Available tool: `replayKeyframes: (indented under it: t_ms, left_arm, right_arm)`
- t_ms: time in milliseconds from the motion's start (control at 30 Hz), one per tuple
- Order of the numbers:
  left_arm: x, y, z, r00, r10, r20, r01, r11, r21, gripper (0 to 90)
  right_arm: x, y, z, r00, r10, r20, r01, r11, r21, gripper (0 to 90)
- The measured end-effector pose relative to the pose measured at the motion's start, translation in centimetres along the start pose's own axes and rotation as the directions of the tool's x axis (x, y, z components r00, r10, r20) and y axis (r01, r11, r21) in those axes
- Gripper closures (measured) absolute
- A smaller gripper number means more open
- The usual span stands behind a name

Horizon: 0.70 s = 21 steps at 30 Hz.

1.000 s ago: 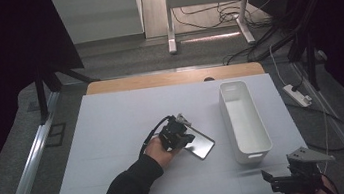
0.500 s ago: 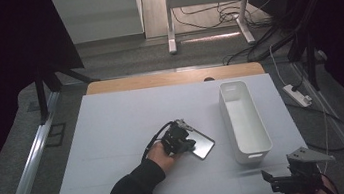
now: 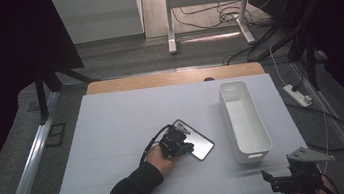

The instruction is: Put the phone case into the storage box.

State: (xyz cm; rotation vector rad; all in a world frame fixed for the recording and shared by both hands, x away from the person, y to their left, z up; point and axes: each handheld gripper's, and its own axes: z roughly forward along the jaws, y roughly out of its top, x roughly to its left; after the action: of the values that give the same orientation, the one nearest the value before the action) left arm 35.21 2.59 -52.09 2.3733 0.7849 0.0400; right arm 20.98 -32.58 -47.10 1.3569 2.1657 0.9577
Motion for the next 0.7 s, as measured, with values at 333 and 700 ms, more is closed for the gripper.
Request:
replayKeyframes:
  t_ms: [333, 700]
  left_arm:
    - [0.4, -1.2, -0.9, 0.9999, -0.008, -0.013, 0.008, 0.9999, 0.006, 89.2]
    - [1.5, -2.8, -2.3, 0.9988, -0.038, -0.03, 0.038, 0.9992, 0.014, 89.2]
  right_arm:
    - [0.0, 0.0, 0.0, 1.0, 0.002, 0.0, -0.002, 1.0, 0.002, 0.0]
    - [0.0, 0.0, 0.0, 1.0, 0.005, 0.002, -0.005, 1.0, 0.001, 0.0]
